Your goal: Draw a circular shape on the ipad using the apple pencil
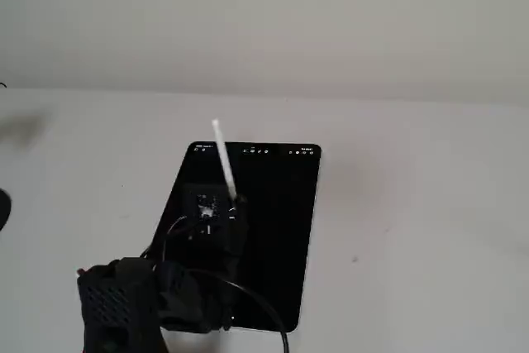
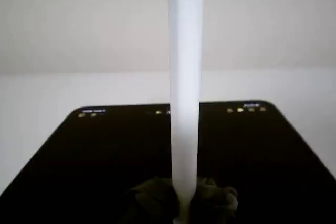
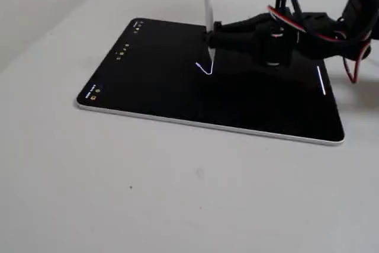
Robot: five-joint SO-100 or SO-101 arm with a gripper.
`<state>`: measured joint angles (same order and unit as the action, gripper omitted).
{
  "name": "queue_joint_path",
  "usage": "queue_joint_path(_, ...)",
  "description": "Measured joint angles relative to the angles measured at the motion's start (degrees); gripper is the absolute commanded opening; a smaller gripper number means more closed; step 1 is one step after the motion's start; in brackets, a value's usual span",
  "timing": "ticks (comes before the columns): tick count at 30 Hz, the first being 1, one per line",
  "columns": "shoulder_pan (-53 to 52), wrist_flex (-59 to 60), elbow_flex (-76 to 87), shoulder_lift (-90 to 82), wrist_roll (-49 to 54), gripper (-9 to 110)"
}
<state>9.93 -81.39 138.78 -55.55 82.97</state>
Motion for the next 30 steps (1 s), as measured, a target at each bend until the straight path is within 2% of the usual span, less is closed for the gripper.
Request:
queue_joint_path(14,-1.2,-2.4,-7.1,5.5,0.1,0)
queue_joint_path(30,4.1,-4.0,-10.2,8.4,0.5,0)
